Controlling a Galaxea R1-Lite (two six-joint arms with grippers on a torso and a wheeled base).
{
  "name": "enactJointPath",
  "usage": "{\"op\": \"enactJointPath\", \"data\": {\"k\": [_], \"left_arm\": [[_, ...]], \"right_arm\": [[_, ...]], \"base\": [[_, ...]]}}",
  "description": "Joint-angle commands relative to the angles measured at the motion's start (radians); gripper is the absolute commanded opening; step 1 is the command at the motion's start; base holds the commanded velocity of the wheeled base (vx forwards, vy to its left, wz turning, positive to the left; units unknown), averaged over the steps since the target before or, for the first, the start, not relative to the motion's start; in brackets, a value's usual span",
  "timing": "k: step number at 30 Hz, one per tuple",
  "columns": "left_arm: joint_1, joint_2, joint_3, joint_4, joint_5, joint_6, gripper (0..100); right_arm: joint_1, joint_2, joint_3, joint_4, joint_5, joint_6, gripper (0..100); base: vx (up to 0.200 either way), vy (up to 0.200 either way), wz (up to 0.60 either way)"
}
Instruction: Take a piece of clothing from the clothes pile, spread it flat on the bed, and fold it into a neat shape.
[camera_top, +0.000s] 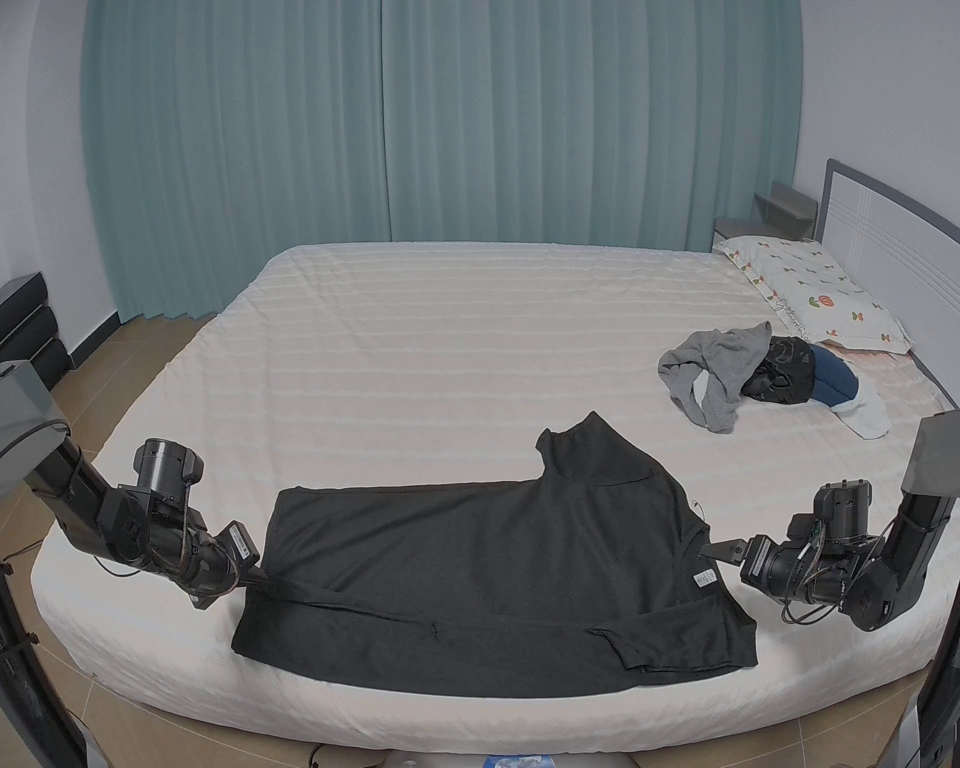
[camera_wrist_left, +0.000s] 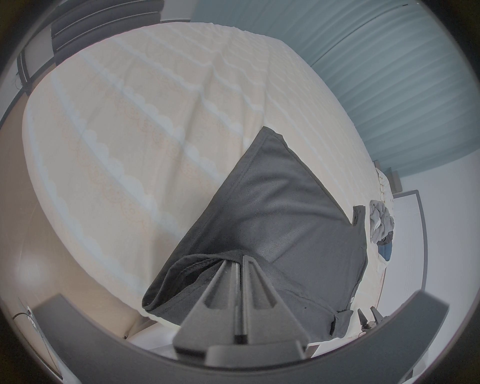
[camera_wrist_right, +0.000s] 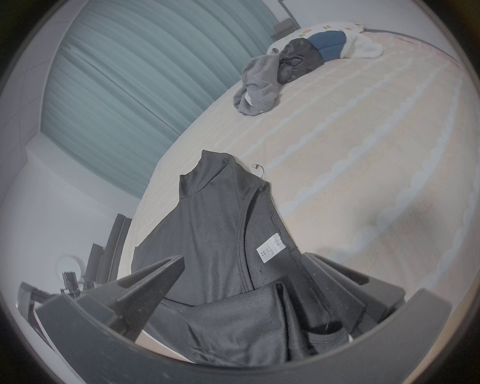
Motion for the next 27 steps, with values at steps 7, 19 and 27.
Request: {"op": "enactJointPath", "data": {"k": [7,19,27], "left_arm": [[0.003,-0.043,0.0,0.042,-0.001,-0.001,0],[0.002,-0.032,-0.002,0.042,-0.001,-0.001,0],[0.002,-0.032,-0.002,0.042,-0.001,-0.001,0]], "right_arm": [[0.025,0.038,-0.015,-0.013,0.084,-0.086,100],[0.011,0.132,-0.021,-0.027,0.108,-0.172,100],[0.011,0.145,-0.001,-0.041,0.124,-0.192,0]], "base": [[0.0,0.0,0.0],[0.0,0.0,0.0],[0.0,0.0,0.0]]}}
